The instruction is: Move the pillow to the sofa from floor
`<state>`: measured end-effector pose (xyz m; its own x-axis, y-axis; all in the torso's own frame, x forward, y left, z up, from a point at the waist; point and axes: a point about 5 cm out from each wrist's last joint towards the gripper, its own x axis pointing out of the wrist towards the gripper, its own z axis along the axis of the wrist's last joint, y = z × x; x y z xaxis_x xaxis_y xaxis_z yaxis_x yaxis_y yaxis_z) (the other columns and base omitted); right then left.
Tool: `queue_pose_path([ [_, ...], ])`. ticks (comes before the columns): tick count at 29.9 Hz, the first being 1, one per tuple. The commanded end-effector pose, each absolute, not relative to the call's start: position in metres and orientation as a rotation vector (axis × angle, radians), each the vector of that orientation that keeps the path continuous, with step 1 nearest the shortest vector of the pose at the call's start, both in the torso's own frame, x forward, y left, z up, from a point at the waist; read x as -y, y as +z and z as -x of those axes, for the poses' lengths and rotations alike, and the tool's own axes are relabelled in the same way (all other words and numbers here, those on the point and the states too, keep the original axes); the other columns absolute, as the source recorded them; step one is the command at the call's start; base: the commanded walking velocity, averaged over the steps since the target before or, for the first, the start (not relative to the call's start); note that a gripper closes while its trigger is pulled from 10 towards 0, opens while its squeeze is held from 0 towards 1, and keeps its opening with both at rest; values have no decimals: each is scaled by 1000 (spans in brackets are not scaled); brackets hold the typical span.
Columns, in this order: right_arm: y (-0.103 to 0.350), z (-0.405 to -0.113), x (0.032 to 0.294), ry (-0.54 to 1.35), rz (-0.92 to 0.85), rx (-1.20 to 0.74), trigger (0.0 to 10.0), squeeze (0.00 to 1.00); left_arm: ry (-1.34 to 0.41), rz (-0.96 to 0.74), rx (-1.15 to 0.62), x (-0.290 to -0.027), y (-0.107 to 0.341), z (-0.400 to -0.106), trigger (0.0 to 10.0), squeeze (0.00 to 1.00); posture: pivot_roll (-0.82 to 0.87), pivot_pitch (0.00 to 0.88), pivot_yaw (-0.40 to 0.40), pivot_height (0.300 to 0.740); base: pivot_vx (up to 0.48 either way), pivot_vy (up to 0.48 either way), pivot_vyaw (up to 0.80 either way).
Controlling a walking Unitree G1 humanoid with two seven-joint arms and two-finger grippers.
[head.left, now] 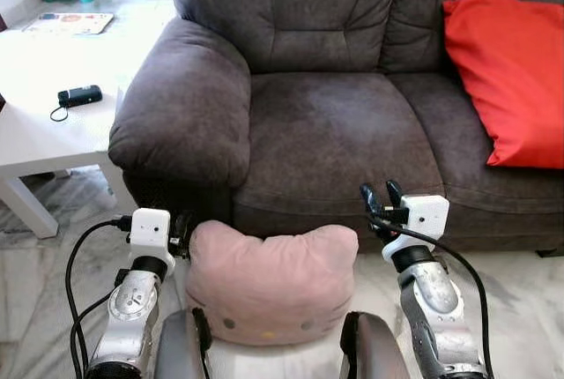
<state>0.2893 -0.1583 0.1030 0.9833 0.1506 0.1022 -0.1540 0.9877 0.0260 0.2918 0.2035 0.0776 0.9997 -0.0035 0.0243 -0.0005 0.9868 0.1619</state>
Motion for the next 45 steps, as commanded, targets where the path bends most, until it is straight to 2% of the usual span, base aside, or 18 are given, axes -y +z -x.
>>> queue_pose_path([
  [1,112,-292,155,174,-36,125,10000,0,-7,-146,15,-203,77,-293,10000,0,33,0,-47,487,304,0,0],
  [7,111,-292,153,185,-37,118,10000,0,-13,-132,9,-203,76,-293,10000,0,34,0,-47,487,293,0,0],
  [37,110,-291,149,216,-45,100,10000,0,-35,-115,-12,-201,72,-293,10000,0,35,0,-51,487,0,0,0],
  [45,109,-292,149,220,-50,83,10000,0,-43,-114,-11,-200,73,-294,10000,0,35,0,-52,487,255,0,-210],
])
